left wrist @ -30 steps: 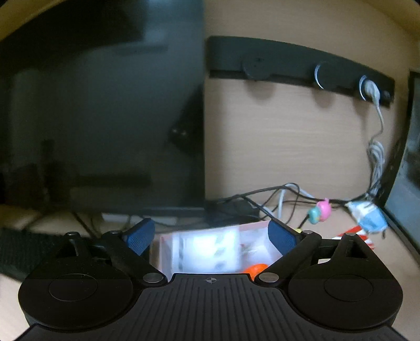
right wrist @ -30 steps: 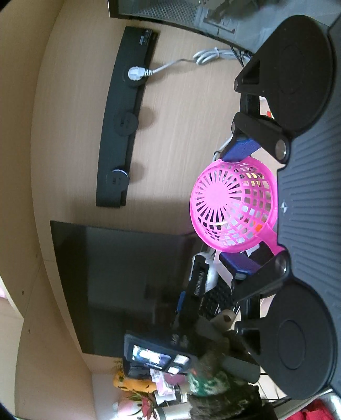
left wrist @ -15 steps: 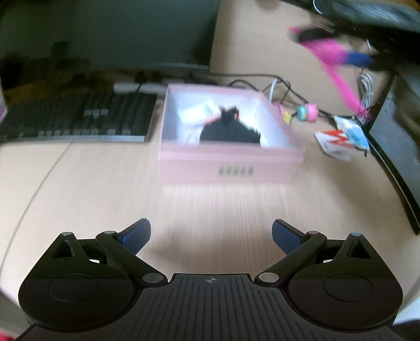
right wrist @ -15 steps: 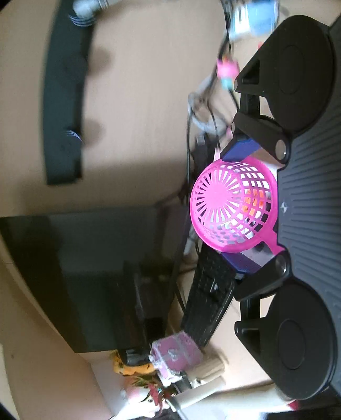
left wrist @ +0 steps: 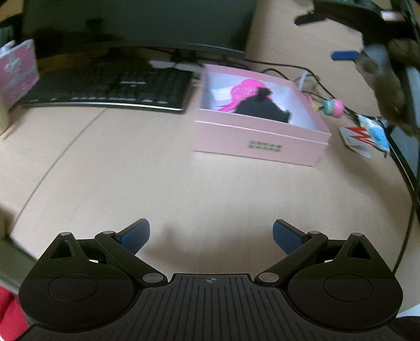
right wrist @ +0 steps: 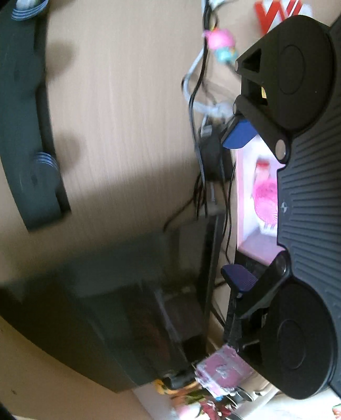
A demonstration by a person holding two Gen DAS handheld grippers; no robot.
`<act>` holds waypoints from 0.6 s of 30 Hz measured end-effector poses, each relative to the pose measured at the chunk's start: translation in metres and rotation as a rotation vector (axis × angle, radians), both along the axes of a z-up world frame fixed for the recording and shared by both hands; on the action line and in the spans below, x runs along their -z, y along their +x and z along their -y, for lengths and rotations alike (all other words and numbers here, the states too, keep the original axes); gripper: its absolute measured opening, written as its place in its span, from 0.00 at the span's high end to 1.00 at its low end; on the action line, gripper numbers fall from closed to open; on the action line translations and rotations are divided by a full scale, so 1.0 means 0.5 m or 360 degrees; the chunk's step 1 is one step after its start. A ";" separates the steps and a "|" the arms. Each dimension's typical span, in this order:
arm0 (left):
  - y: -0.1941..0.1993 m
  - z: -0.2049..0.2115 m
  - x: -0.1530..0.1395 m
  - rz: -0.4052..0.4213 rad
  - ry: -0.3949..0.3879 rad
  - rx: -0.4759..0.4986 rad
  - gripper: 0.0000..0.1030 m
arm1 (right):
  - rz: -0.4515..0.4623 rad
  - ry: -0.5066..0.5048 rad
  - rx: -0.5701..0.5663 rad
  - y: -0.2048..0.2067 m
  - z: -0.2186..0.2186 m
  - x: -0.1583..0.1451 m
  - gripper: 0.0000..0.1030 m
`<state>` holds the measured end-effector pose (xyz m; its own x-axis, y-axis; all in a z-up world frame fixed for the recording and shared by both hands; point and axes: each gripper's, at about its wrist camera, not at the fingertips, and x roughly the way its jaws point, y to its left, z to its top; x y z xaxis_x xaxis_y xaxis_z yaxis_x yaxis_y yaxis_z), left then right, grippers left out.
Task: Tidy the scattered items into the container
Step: 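Grasp the blue wet-wipe pack with the right tool and lift it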
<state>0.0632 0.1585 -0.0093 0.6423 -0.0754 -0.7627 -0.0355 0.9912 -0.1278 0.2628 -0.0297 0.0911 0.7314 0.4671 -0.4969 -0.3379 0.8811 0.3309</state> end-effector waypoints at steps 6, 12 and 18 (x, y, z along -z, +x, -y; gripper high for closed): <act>0.039 0.085 0.000 0.0015 0.0038 0.0218 0.00 | -0.0065 -0.0121 0.0236 -0.036 0.156 0.059 0.05; 0.073 0.144 0.006 0.0008 0.0089 0.0274 0.00 | -0.0131 -0.0345 0.0406 -0.057 0.265 0.142 0.05; 0.088 0.168 0.011 -0.0042 0.0121 0.0263 0.00 | 0.0110 -0.0777 0.0646 -0.034 0.302 0.184 0.05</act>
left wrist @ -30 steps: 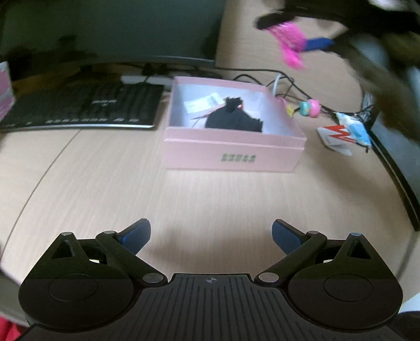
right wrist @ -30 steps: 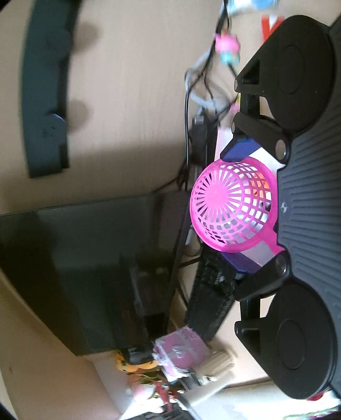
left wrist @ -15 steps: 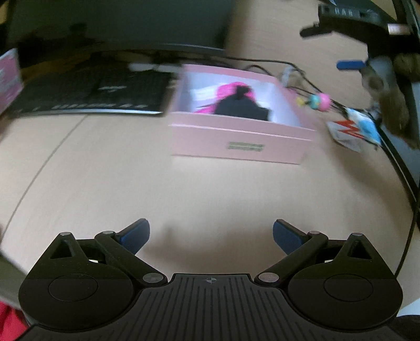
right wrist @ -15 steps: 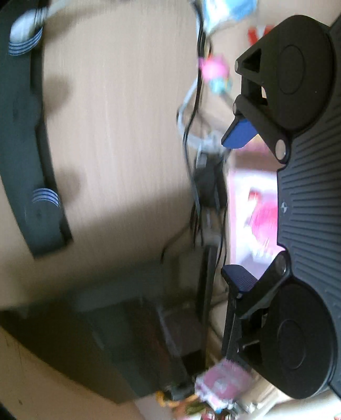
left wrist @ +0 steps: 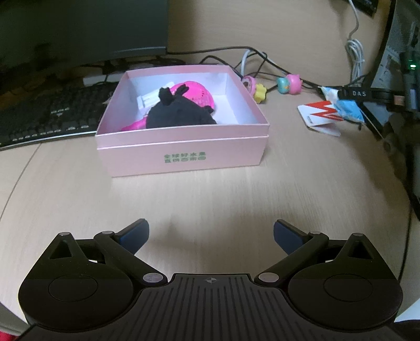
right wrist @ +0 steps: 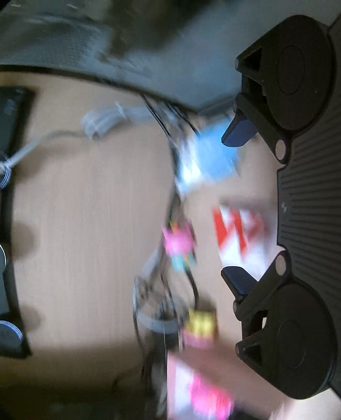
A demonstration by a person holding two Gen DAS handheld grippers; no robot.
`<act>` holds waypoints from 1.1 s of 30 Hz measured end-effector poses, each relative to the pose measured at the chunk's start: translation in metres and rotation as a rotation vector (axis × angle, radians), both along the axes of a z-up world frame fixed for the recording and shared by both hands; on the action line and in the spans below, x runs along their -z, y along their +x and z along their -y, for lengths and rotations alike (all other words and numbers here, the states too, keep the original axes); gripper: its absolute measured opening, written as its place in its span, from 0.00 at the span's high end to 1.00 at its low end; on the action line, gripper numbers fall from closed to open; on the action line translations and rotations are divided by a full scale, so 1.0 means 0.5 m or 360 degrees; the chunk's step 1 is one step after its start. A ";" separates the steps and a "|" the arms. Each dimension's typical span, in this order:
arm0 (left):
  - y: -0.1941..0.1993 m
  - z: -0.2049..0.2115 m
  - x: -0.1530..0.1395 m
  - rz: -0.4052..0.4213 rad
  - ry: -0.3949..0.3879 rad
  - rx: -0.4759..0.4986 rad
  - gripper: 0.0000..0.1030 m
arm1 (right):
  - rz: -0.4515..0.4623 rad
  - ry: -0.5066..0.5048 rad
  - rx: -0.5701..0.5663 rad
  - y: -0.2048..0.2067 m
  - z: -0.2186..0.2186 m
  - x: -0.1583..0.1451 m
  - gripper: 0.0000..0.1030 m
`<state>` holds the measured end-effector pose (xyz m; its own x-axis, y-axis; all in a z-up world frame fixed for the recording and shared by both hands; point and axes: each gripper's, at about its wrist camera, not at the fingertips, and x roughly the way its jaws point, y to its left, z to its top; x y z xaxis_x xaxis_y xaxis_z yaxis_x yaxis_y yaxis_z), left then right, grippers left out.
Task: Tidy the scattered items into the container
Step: 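Grasp the blue wet-wipe pack with the right tool and lift it, then set the blue pack down in front of the left tool with the right tool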
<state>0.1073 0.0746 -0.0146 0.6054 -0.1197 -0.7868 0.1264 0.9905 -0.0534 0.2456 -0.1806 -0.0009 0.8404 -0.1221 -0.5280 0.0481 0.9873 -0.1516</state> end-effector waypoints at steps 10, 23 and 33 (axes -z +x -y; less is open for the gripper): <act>-0.038 -0.008 0.002 -0.0076 0.0070 -0.0113 0.00 | -0.0065 -0.0138 0.0256 0.174 0.068 0.105 0.15; -0.066 -0.014 -0.005 -0.0073 0.0036 -0.0108 0.00 | -0.0130 0.0108 0.0207 0.113 0.091 0.102 0.46; -0.038 0.035 -0.008 -0.0024 -0.0030 0.0116 0.00 | 0.0053 0.0384 -0.0003 -0.136 0.066 -0.050 0.46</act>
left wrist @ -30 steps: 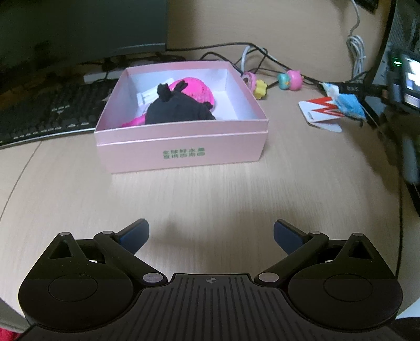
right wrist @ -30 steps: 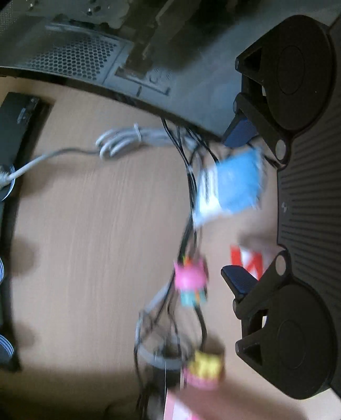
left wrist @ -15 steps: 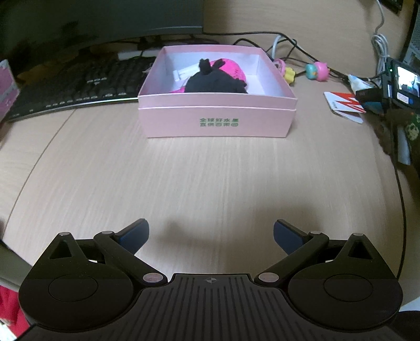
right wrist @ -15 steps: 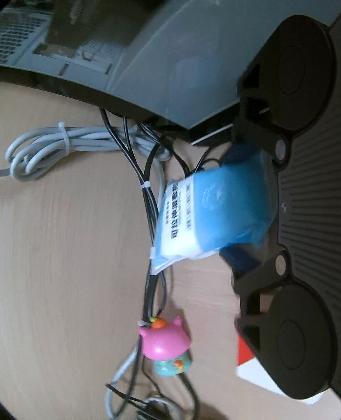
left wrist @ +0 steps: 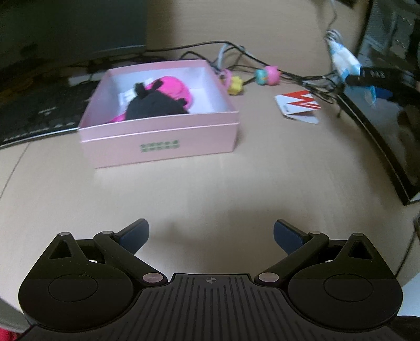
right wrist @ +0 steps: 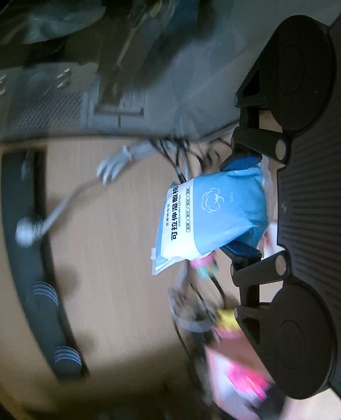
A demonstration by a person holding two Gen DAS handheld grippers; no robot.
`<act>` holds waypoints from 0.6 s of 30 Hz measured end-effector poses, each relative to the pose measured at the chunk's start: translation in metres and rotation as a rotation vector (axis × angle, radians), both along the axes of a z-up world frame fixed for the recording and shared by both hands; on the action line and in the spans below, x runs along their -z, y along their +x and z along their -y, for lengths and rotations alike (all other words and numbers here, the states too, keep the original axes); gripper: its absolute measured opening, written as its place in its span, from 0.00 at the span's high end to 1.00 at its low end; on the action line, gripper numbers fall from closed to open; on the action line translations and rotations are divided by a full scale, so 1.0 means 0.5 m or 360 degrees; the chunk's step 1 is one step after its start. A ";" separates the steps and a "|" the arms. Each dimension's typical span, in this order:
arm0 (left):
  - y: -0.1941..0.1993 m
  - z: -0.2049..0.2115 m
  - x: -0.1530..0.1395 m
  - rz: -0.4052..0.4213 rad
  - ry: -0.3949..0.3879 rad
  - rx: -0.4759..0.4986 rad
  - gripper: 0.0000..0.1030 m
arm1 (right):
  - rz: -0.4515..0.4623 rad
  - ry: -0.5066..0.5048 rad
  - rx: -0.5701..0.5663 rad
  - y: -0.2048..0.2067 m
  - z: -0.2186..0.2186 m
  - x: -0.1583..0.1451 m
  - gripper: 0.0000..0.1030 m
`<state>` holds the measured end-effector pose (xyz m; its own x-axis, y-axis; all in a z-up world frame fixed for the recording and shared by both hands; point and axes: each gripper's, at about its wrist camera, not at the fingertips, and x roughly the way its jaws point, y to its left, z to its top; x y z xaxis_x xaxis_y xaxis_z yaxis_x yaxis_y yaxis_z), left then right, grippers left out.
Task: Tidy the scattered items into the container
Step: 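Set the blue pack down in front of the left tool with the right tool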
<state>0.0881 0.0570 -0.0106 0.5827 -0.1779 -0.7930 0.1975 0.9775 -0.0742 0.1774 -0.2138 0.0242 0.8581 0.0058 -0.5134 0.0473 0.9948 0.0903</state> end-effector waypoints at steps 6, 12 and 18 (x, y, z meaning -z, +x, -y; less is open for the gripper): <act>0.002 0.032 0.011 -0.0024 0.0011 0.0137 0.00 | -0.0277 0.0199 -0.0555 -0.122 -0.100 0.035 0.24; -0.003 0.044 0.013 -0.0022 0.0042 0.0169 0.00 | -0.0190 0.0131 -0.0615 -0.093 -0.109 0.018 0.18; -0.012 0.018 0.013 -0.0032 0.0068 0.0009 0.00 | -0.0160 0.0023 -0.0321 0.068 -0.079 0.032 0.09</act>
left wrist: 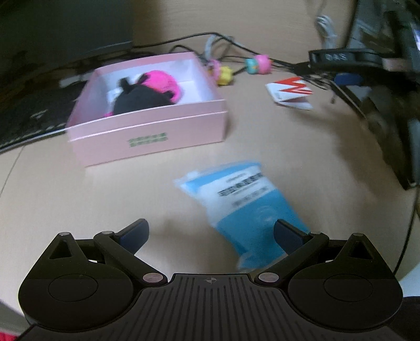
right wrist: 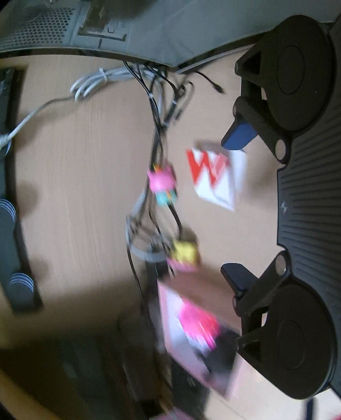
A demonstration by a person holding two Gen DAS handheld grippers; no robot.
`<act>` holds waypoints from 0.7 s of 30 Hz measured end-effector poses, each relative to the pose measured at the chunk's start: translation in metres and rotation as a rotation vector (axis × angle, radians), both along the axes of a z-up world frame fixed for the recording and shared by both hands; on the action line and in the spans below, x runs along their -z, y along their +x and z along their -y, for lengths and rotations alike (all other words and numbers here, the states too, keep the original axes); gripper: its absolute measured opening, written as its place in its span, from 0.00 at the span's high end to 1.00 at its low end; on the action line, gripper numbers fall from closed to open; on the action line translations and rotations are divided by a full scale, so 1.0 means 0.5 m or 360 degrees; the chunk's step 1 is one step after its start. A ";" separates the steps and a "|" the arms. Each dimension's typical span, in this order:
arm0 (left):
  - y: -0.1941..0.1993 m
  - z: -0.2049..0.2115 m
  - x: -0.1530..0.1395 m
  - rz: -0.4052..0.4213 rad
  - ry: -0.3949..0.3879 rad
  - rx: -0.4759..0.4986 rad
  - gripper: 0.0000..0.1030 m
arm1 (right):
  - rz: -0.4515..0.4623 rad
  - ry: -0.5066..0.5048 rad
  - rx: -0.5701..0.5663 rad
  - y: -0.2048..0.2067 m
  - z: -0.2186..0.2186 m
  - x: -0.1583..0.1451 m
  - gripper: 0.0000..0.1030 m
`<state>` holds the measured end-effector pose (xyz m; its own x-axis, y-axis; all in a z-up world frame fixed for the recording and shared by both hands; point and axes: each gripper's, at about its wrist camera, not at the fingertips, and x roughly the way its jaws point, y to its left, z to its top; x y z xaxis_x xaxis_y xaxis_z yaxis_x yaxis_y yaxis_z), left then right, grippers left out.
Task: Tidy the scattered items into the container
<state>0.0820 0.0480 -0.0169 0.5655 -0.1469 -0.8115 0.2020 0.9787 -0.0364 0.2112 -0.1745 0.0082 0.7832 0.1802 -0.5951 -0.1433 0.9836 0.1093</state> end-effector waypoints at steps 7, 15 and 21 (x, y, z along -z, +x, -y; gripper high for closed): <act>-0.027 -0.040 0.001 -0.0038 0.0032 -0.0215 0.00 | 0.0031 -0.0277 0.0074 0.203 -0.018 0.067 0.52; -0.043 -0.064 0.005 -0.0084 0.0019 -0.0318 0.00 | -0.0126 -0.0296 0.0125 0.249 0.025 0.145 0.65; -0.021 -0.030 0.007 -0.0072 -0.0007 -0.0156 0.00 | -0.0161 -0.0114 0.0119 0.137 0.035 0.148 0.64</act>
<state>0.0715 0.0630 -0.0205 0.5400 -0.0963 -0.8361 0.1032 0.9935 -0.0478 0.2796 -0.1919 -0.0657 0.7284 0.0780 -0.6807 -0.0612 0.9969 0.0488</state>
